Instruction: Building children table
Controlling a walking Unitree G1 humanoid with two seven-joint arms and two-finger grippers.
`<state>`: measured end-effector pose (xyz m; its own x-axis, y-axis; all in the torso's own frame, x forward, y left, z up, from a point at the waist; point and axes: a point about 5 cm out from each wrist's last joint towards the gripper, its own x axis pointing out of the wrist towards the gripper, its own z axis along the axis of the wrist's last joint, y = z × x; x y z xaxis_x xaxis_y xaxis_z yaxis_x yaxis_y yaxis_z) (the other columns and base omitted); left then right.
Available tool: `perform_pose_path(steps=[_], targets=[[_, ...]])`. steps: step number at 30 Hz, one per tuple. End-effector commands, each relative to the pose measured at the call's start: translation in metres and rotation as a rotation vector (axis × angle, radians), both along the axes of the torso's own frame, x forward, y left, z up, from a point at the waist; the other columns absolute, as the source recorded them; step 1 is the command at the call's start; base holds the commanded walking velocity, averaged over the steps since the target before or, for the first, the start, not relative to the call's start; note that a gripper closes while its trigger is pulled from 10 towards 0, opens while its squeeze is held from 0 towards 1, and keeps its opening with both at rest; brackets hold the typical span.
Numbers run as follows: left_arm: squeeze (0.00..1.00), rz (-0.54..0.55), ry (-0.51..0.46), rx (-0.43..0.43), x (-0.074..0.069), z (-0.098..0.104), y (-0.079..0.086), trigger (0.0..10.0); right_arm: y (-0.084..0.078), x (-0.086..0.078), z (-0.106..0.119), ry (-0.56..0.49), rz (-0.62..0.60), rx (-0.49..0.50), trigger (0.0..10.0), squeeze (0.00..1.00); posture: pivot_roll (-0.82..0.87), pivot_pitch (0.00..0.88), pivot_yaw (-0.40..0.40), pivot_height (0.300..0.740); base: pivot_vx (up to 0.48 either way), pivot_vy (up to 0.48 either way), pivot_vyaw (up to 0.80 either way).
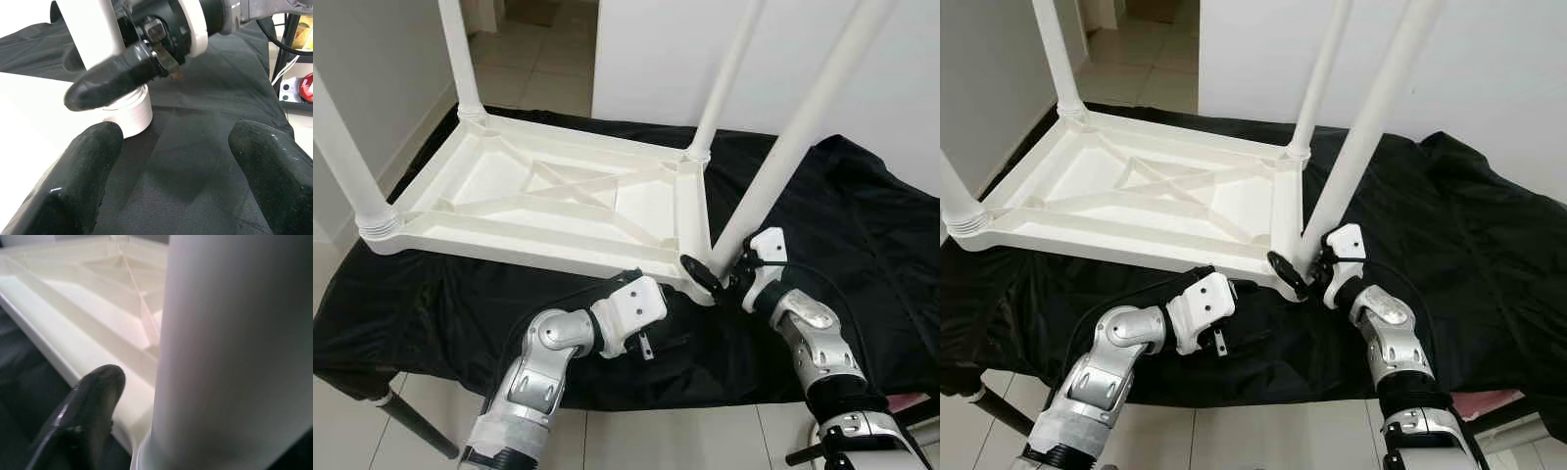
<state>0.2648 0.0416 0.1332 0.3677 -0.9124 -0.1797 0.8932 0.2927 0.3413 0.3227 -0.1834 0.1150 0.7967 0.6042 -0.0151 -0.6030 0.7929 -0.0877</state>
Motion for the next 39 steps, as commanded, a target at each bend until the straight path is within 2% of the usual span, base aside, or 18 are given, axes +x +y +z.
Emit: perform_pose_path(steps=[1, 15, 16, 18, 21, 23, 27, 29, 30, 32, 33, 38, 39], targets=[[0.00, 0.206, -0.068, -0.043, 0.010, 0.004, 0.003, 10.0, -0.003, 0.001, -0.002, 0.007, 0.008, -0.031, 0.0, 0.00, 0.03, 0.000, -0.118, 0.740, 0.000, 0.000, 0.00], [0.00, 0.211, -0.063, -0.039, 0.008, 0.002, 0.006, 10.0, -0.011, -0.001, -0.011, 0.026, 0.007, -0.010, 0.0, 0.00, 0.03, 0.000, -0.116, 0.740, 0.000, 0.000, 0.00], [0.00, 0.209, -0.063, -0.038, 0.008, 0.002, 0.006, 10.0, -0.011, -0.001, -0.011, 0.023, -0.007, -0.006, 10.0, 0.00, 0.03, 0.000, -0.113, 0.740, 0.000, 0.000, 0.00], [0.00, 0.207, -0.062, -0.038, 0.008, 0.002, 0.005, 10.0, -0.011, -0.002, -0.012, 0.021, -0.032, 0.003, 10.0, 0.00, 0.02, 0.000, -0.112, 0.740, 0.000, 0.000, 0.00], [0.00, 0.203, -0.061, -0.036, 0.008, 0.002, 0.005, 10.0, -0.011, -0.002, -0.017, 0.042, -0.159, -0.018, 10.0, 0.00, 0.02, 0.000, -0.111, 0.740, 0.000, 0.000, 0.00], [0.00, 0.202, -0.060, -0.037, 0.008, 0.002, 0.005, 10.0, -0.009, -0.003, -0.017, 0.040, -0.199, -0.004, 10.0, 0.00, 0.01, 0.000, -0.111, 0.740, 0.000, 0.000, 0.00], [0.00, 0.201, -0.059, -0.037, 0.007, 0.001, 0.004, 10.0, -0.007, -0.003, -0.017, 0.036, -0.218, 0.007, 10.0, 0.00, 0.01, 0.000, -0.113, 0.740, 0.000, 0.000, 0.00], [0.00, 0.202, -0.057, -0.036, 0.007, 0.001, 0.004, 10.0, -0.003, -0.005, -0.016, 0.037, -0.337, 0.053, 10.0, 0.00, 0.01, 0.000, -0.114, 0.740, 0.000, 0.000, 0.00], [0.00, 0.202, -0.057, -0.036, 0.007, 0.001, 0.004, 10.0, -0.003, -0.005, -0.016, 0.037, -0.337, 0.053, 10.0, 0.00, 0.01, 0.000, -0.114, 0.740, 0.000, 0.000, 0.00], [0.00, 0.204, -0.056, -0.035, 0.007, 0.000, 0.004, 10.0, 0.002, -0.006, -0.017, 0.047, -0.471, 0.095, 10.0, 0.00, 0.01, 0.000, -0.114, 0.740, 0.000, 0.000, 0.00], [0.00, 0.204, -0.056, -0.035, 0.007, 0.000, 0.004, 10.0, 0.002, -0.006, -0.017, 0.047, -0.471, 0.095, 10.0, 0.00, 0.01, 0.000, -0.114, 0.740, 0.000, 0.000, 0.00], [0.00, 0.202, -0.054, -0.034, 0.006, -0.001, 0.004, 10.0, 0.014, -0.010, -0.022, 0.051, -0.706, 0.134, 10.0, 0.00, 0.01, 0.000, -0.111, 0.740, 0.000, 0.000, 0.00], [0.00, 0.202, -0.054, -0.034, 0.006, -0.001, 0.004, 10.0, 0.014, -0.010, -0.022, 0.051, -0.706, 0.134, 10.0, 0.00, 0.01, 0.000, -0.111, 0.740, 0.000, 0.000, 0.00]])
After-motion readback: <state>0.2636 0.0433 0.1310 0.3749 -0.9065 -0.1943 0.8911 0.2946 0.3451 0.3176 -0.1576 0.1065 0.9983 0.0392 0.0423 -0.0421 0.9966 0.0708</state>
